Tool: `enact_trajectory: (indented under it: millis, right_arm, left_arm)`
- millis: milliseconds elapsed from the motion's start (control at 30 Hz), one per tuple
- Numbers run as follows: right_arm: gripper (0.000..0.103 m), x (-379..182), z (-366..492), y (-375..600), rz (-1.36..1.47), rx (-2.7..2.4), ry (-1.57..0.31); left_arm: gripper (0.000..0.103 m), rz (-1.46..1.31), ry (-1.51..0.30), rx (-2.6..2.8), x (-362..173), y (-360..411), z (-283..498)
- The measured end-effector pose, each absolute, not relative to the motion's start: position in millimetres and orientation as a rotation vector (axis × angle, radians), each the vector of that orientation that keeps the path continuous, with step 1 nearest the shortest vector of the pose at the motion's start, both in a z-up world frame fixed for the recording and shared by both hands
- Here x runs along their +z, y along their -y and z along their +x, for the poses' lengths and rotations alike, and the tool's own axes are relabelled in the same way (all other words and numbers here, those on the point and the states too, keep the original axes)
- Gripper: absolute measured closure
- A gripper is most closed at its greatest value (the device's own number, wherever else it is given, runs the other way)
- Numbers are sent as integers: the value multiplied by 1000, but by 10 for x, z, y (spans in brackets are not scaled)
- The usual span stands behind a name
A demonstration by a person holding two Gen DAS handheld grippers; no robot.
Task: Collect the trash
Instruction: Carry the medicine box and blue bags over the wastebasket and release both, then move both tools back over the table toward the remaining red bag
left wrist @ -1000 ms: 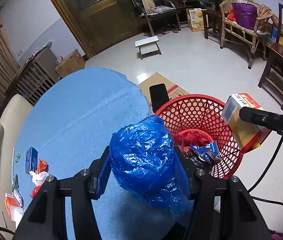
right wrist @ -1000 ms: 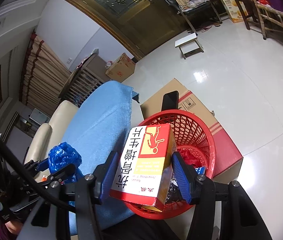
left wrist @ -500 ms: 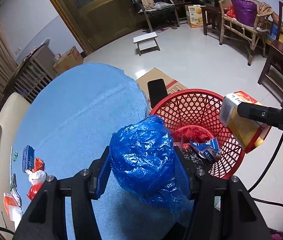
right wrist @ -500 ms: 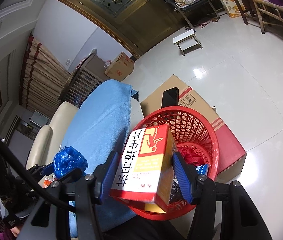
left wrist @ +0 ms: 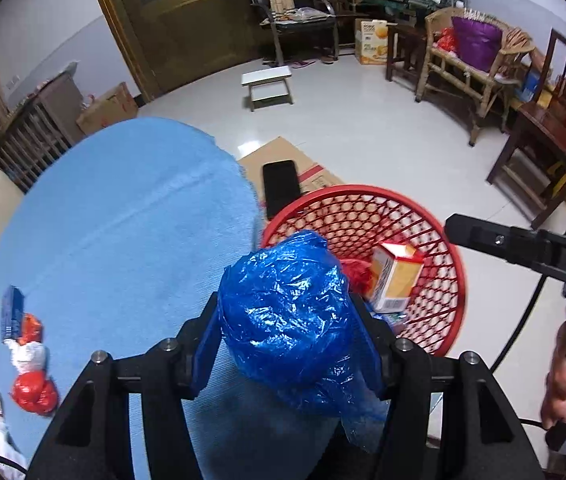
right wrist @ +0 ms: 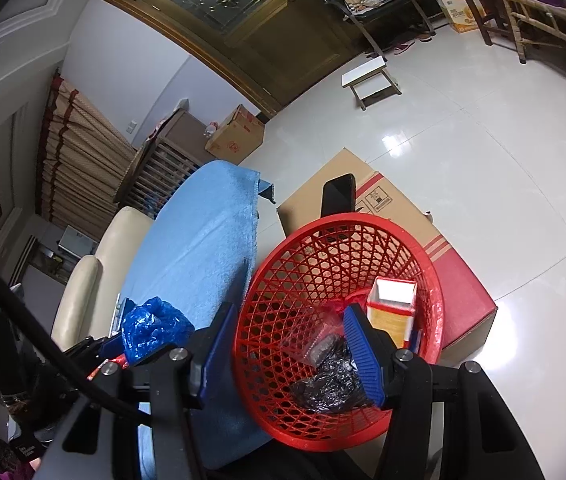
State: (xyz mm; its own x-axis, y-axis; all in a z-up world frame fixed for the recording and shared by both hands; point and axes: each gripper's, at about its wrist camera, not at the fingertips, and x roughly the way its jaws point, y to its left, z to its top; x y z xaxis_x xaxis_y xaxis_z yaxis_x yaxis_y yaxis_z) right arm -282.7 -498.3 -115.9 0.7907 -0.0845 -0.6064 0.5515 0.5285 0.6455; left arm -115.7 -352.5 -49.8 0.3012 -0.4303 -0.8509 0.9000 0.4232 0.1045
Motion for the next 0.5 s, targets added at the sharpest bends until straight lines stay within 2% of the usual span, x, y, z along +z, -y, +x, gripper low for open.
enact_trajectory:
  millis: [200, 500]
  right_arm:
    - [43, -1105, -2878, 5017, 945, -428, -546]
    - [43, -1014, -2789, 4926, 922, -425, -557]
  left_arm:
    - [40, 595, -907, -1022, -491, 3514, -1116]
    - [34, 517, -878, -1072, -326, 3383, -1113]
